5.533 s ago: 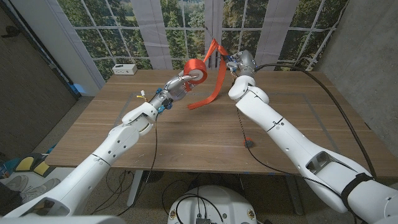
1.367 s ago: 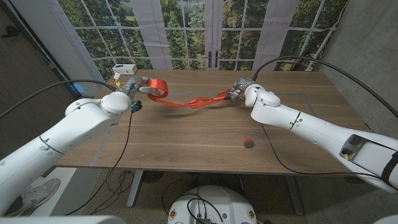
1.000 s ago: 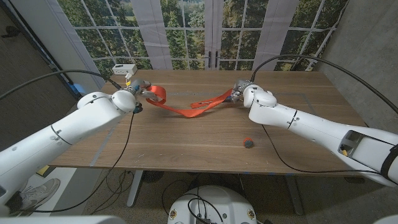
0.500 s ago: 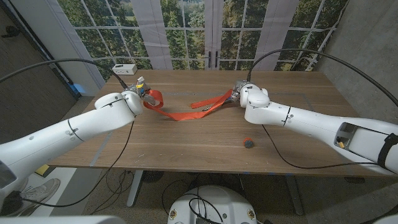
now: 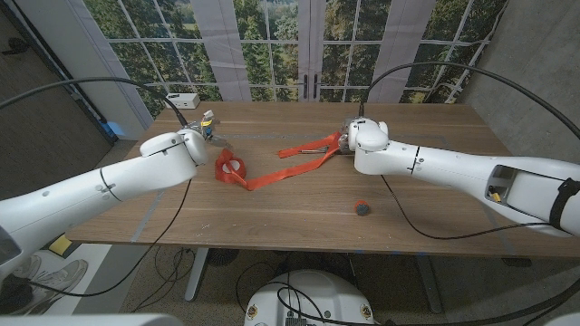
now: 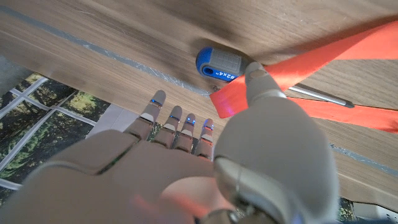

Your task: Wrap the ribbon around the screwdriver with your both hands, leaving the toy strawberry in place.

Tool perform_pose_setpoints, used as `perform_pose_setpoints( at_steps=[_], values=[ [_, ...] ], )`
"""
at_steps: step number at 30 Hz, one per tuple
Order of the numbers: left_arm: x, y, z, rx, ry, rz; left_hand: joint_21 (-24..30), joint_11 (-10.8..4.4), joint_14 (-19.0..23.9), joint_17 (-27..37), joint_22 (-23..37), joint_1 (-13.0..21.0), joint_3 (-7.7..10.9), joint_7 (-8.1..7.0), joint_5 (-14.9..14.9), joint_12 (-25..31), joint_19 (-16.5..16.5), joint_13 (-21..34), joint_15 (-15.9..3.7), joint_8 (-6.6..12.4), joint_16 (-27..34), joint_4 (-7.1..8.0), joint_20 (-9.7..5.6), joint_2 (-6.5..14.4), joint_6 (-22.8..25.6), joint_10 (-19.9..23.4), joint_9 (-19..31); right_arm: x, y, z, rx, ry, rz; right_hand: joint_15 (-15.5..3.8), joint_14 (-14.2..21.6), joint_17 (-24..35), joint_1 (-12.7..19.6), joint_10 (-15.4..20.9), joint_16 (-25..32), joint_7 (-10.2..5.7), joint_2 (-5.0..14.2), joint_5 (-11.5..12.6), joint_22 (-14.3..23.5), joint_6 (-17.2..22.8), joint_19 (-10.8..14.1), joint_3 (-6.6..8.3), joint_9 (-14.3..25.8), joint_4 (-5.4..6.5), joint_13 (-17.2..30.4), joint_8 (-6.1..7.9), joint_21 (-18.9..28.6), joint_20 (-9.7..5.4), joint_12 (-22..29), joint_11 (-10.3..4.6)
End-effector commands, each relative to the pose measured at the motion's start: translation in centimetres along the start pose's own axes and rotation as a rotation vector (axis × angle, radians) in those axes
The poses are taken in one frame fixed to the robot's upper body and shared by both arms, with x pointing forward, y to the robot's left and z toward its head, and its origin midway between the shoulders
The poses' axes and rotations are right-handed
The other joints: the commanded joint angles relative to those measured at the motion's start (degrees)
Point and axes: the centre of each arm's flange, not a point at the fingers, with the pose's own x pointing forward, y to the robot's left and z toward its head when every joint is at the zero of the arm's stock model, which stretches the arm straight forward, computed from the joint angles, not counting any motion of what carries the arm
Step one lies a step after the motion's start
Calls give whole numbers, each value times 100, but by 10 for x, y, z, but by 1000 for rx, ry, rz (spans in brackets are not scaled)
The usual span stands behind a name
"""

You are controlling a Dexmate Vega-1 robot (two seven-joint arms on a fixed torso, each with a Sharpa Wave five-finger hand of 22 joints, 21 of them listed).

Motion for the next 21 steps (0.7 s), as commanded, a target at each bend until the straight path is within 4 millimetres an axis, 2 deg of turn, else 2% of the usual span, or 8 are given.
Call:
perform_pose_setpoints(
  at_steps=[1,3,7,10,11,13,18,21],
  values=[
    [-12,11,-7,-160,-147,183,-175,136,-376,20,25,-417,-179,15,49,5,-156,-14,126,-6,33,194,25,71,-302,-521,-5,-8,-12,-20,166,-128,-72,-65,-99,-7,-545,-98,88,84,22,61,18,-40,-105,-308,21,318,-14,87,-73,166,60,114],
    [-13,15,-9,-202,-179,173,-209,128,-433,25,29,-577,-212,-19,32,21,-168,-19,107,16,42,286,25,146,-303,-587,-6,-11,-11,-24,220,-160,-115,35,-108,3,-922,-83,138,152,354,92,15,74,-108,-379,25,612,-39,140,-108,331,99,206],
    [-15,15,-14,-300,-261,225,-274,79,-568,22,34,-864,-272,-194,-9,41,-200,-35,7,75,41,443,21,264,-150,-684,-12,-15,-10,-30,307,-242,-214,85,-104,2,-1223,-99,164,229,599,87,12,155,-73,-432,27,833,-64,165,-118,407,106,260],
    [-15,13,-19,-453,-320,244,-347,65,-590,18,40,-1153,-253,-300,-40,104,-234,-58,-49,117,78,629,-20,556,70,-611,-24,-19,-6,-36,423,-317,-319,56,-65,-7,-1461,-95,189,254,799,69,12,153,38,-467,26,1004,-88,153,-94,302,115,286],
    [-16,14,-18,-417,-323,253,-369,74,-541,5,42,-1163,-218,-333,-47,127,-248,-64,-105,133,93,636,-27,638,167,-551,-28,-20,-4,-38,461,-346,-357,6,14,-18,-1592,-23,221,241,985,51,15,157,124,-457,24,1108,-105,149,-70,238,144,294],
    [-15,13,-20,-442,-355,247,-393,72,-486,4,45,-1220,-148,-325,-59,162,-253,-72,-124,137,112,690,-64,827,267,-441,-33,-23,-3,-41,513,-391,-410,-55,272,-77,-1720,148,290,261,1144,4,19,206,386,-450,15,1177,-137,155,17,76,198,336],
    [-10,12,-25,-553,-442,250,-369,84,-477,10,52,-1431,-2,-285,-64,202,-102,-84,-193,113,109,880,-248,1131,396,-258,-38,-24,-3,-45,605,-449,-485,-33,506,-167,-1787,337,327,296,1287,-46,12,303,641,-394,6,1194,-173,173,96,-56,245,364],
    [-4,12,-32,-646,-515,263,-338,102,-407,11,71,-1684,415,-197,52,223,42,-90,-232,115,127,1216,-362,1253,619,-67,-35,-30,0,-48,674,-472,-598,0,750,-303,-1889,542,338,323,1348,-116,-25,445,964,-341,1,1213,-227,199,171,-134,274,453]
  ],
)
